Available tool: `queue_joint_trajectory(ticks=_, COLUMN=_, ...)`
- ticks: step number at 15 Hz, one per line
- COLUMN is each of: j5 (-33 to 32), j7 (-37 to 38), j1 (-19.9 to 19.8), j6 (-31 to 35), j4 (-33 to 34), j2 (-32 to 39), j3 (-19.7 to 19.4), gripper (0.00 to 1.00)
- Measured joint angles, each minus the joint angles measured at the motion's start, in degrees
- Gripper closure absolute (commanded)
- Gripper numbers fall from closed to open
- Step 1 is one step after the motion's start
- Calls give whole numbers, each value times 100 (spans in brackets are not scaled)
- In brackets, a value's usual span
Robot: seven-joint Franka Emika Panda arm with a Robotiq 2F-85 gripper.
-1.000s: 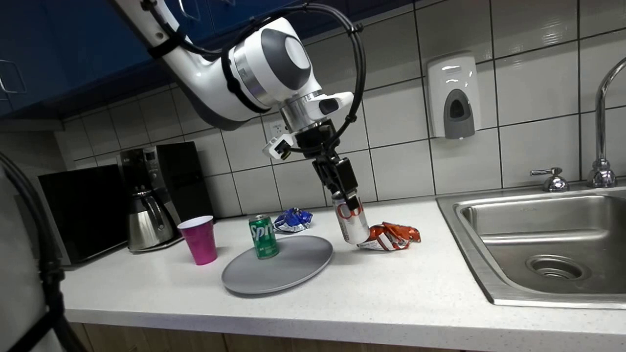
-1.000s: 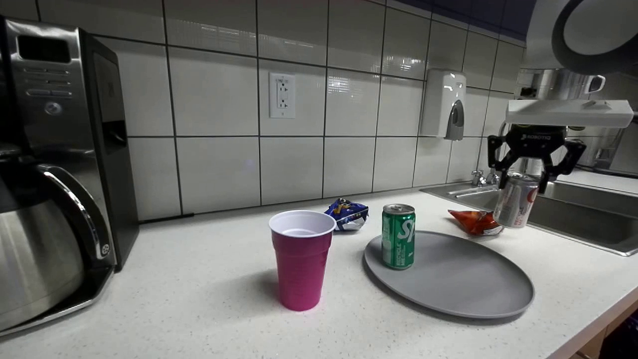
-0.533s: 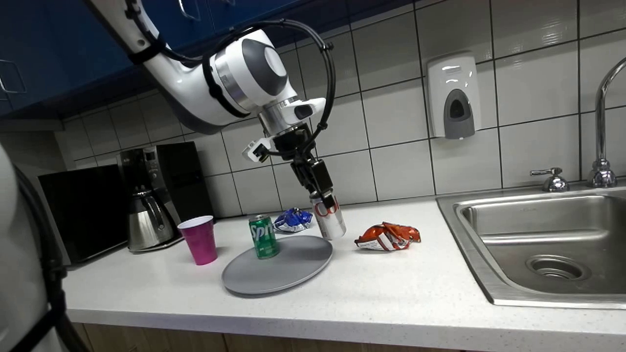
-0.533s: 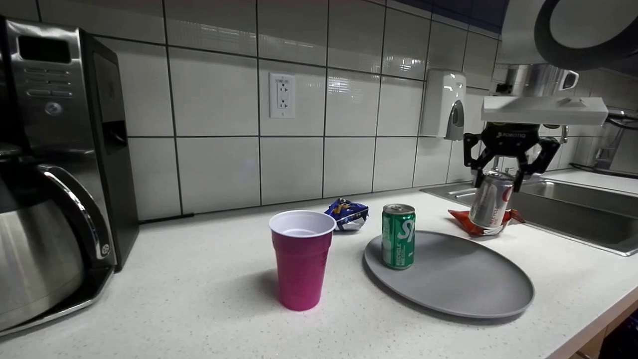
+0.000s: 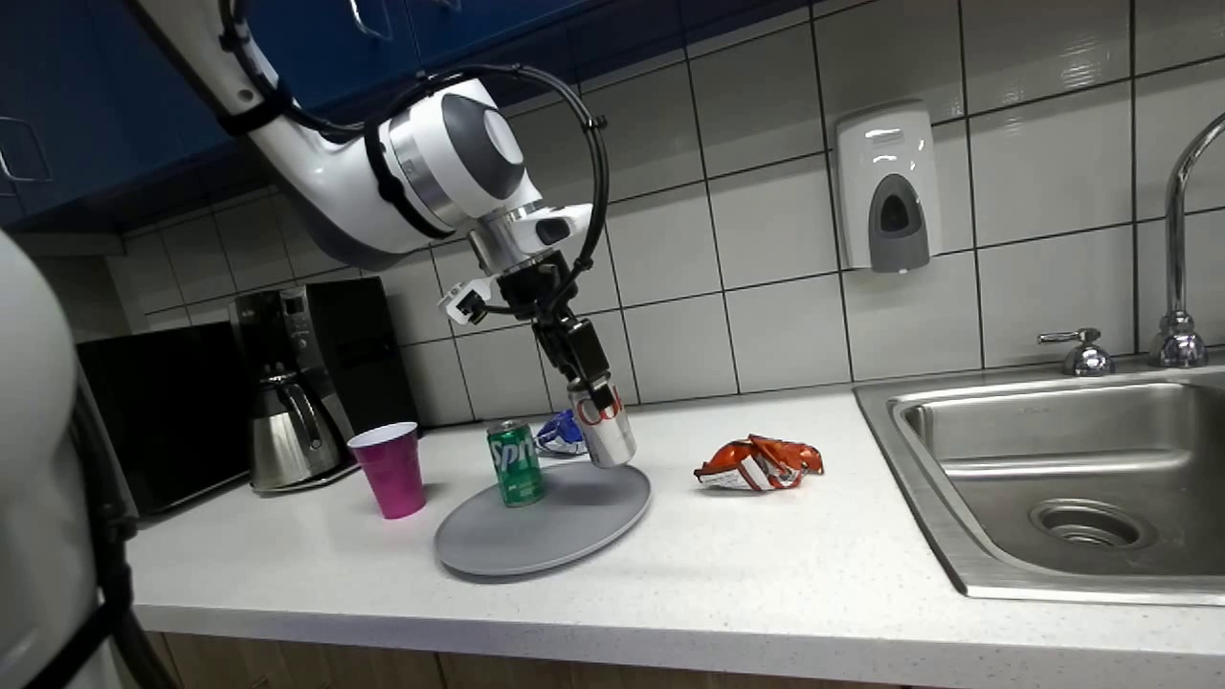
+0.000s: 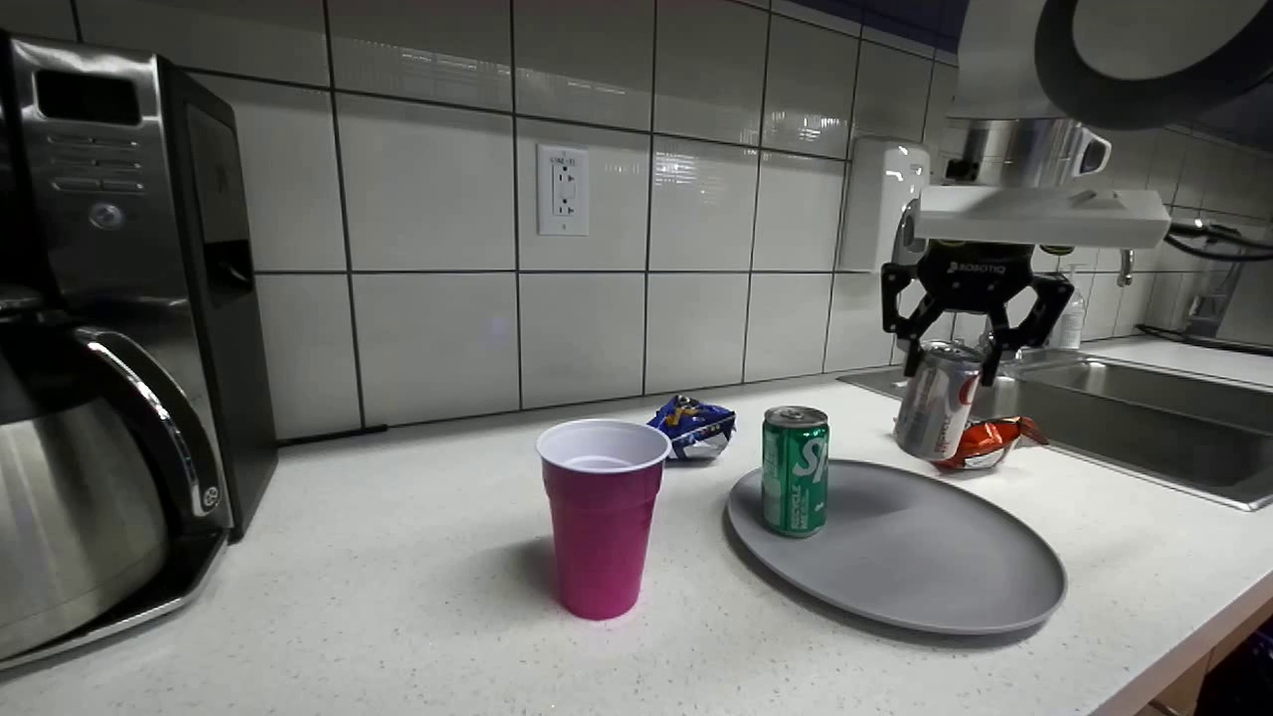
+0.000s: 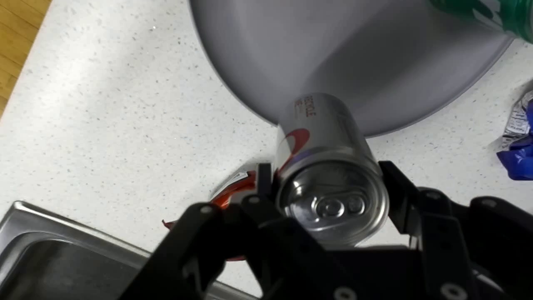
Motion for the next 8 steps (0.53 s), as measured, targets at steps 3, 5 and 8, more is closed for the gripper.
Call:
queue_joint_trajectory(ticks=3, j5=92, j7=0, j1=97, j6=0, j4=24, j2=94, j3=4, gripper=61)
queue_joint_trajectory(ticks=5, j5=158, j7=0, j1=130, j6=0, j4=53, j2=187, j3=4, gripper=61)
queue_joint_trajectory(ticks=8, j5=255, j7=0, j1=154, j6=0, j4=108, j2=351, j3=4, gripper=61)
